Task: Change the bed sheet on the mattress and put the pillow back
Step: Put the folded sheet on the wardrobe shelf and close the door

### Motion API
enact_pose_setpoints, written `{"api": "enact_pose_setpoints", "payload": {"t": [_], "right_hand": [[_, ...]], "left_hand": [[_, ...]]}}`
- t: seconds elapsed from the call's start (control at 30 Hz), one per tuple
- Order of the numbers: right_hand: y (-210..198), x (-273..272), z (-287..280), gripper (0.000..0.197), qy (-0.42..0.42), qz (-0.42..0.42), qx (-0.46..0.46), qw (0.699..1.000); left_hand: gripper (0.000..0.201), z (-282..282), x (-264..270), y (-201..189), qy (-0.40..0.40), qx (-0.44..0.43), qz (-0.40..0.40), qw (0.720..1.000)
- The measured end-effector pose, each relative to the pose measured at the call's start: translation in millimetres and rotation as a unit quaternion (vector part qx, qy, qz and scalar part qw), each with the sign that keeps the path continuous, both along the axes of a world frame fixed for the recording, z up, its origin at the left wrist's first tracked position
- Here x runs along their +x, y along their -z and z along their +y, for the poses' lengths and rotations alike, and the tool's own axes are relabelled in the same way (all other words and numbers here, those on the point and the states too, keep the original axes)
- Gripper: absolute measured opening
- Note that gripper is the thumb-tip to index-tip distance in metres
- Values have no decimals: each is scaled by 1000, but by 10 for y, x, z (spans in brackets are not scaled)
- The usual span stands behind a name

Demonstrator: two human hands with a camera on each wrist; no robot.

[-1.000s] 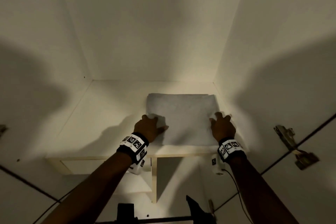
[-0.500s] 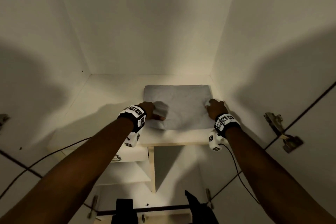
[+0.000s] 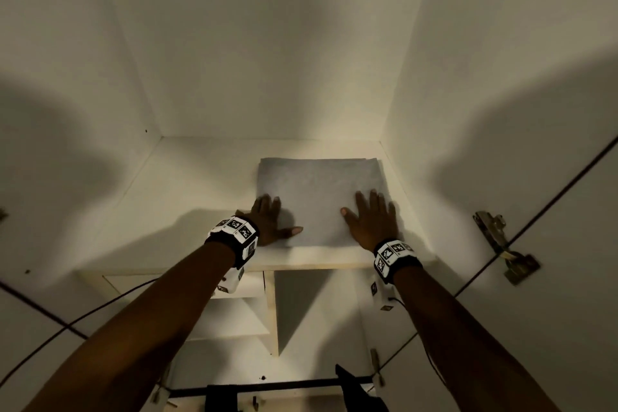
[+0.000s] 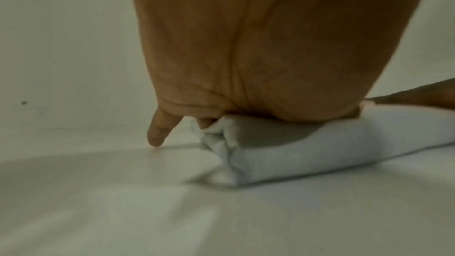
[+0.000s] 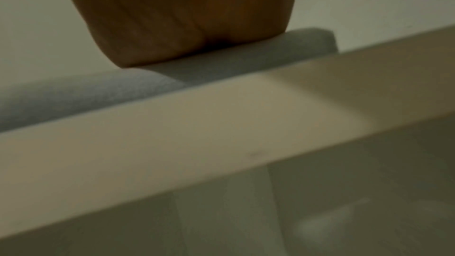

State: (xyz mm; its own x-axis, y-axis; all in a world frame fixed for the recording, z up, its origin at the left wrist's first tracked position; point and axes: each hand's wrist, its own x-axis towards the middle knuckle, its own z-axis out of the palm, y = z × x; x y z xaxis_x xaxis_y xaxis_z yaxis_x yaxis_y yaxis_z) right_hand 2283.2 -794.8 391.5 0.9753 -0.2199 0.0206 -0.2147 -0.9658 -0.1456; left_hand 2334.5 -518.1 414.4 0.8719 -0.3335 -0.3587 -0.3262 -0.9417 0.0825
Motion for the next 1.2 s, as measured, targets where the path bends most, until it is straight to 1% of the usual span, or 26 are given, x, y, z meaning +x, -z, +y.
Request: {"api": "enact_pose_setpoints", "payload": {"t": [0.1,0.17,0.27,0.33,0.4,0.47,0.5,0.63,0.7,0.77,0.93,1.07,1.2], "right_hand": [[-35,5,-100,80,-21,16,25,999],[-32,-25,-103,82,-25,23,28,999],[-17,-115,-41,84,-7,3,20,1000],[-5,-205,10,81,9,-16,7,1000],[41,-299,34,78,17,-34,1,999],[87,-409,34,77,22,-48,4,999],[110,-488,45,77,27,-49,8,998],[155,-785,106,76,35,-57,5,998],[168,-948,144,76,23,-63,-4,998],[176,-1139,190,75,21,-64,10,998],[199,-1712,399,73,61,-67,59,994],[297,-2264,589,70,73,-28,57,995],[422,-2911,688,70,81,-30,56,995]], "left_hand": [[113,22,-93,37,-13,-14,4,1000],[111,19,-160,7,-12,0,-10,1000],[109,-12,-265,10,-32,21,-36,999],[107,-32,-392,64,-54,4,-53,997],[110,-28,-546,180,-62,-17,-63,996],[120,18,-738,325,-52,-14,-96,994],[122,53,-851,395,-46,-12,-113,992],[105,98,-1136,477,-33,-22,-155,987],[101,100,-1226,432,-33,-19,-152,988],[102,106,-1334,403,-36,-18,-141,989],[101,104,-1801,306,-56,-74,-138,986],[94,189,-2264,412,-32,-74,-110,991],[86,209,-2729,579,6,-70,-93,993]]}}
